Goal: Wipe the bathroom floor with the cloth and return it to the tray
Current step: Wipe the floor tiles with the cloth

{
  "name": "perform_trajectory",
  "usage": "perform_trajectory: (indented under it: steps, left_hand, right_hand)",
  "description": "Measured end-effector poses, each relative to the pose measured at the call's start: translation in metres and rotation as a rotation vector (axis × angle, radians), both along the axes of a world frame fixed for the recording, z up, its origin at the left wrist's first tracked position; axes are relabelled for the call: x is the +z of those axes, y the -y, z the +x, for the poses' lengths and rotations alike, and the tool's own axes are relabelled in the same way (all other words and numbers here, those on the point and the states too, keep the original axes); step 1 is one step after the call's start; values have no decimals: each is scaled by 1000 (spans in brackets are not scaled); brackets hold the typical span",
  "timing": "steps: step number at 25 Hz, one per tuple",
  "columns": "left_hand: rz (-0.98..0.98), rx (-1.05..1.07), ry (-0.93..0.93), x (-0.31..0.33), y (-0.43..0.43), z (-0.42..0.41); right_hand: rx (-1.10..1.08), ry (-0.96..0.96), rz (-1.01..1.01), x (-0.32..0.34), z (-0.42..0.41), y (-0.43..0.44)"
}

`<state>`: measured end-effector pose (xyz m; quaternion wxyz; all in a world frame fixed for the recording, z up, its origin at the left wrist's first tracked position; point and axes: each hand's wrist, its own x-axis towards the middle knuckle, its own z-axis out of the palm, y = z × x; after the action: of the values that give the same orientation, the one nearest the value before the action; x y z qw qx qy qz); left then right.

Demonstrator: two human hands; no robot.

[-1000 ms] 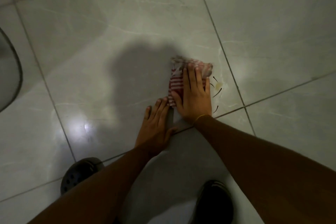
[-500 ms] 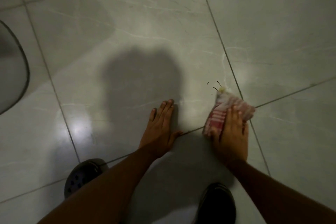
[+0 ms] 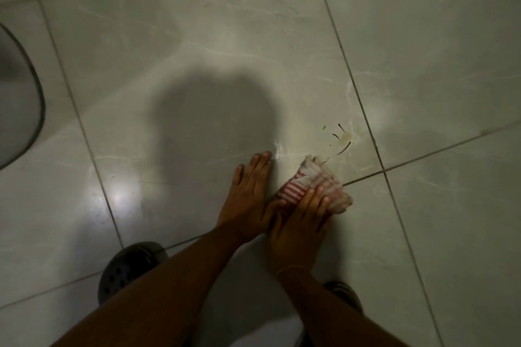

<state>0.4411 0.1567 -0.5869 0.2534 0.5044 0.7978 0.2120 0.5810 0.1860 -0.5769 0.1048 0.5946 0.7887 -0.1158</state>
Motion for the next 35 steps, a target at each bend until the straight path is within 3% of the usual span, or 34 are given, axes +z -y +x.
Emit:
perform_trajectory:
  steps: [4,8,12,14,19,23,27,31,35]
  left_hand:
    - [-15,11,2,1,-2,1]
    - [-21,15,-17,4,-2,-1]
    - [-30,-3,-49,5,0,-1]
    - [-43,0,-45,6,0,0]
    - [-42,15,-32,3,-1,-1]
    - [-34,11,-78,1,-2,1]
    - [-56,-14,-117,2,0,1]
    - [-66,-18,-117,3,-1,1]
    - [-108,-36,-108,4,-1,1]
  right_hand:
    - [-64,-32,28,-1,-17,-25]
    - [-280,-99,128,-6,-40,-139]
    - [-215,-103,84,-5,-61,-228]
    - [-137,-99,75,0,-72,-218]
    - [329,-77,44,2,-17,-114]
    - [249,-85,-31,0,52,-37]
    - [91,-38,4,-3,67,-73]
    - [-138,-65,61,-6,15,-169]
    - [-51,-95,38,-1,-54,-186]
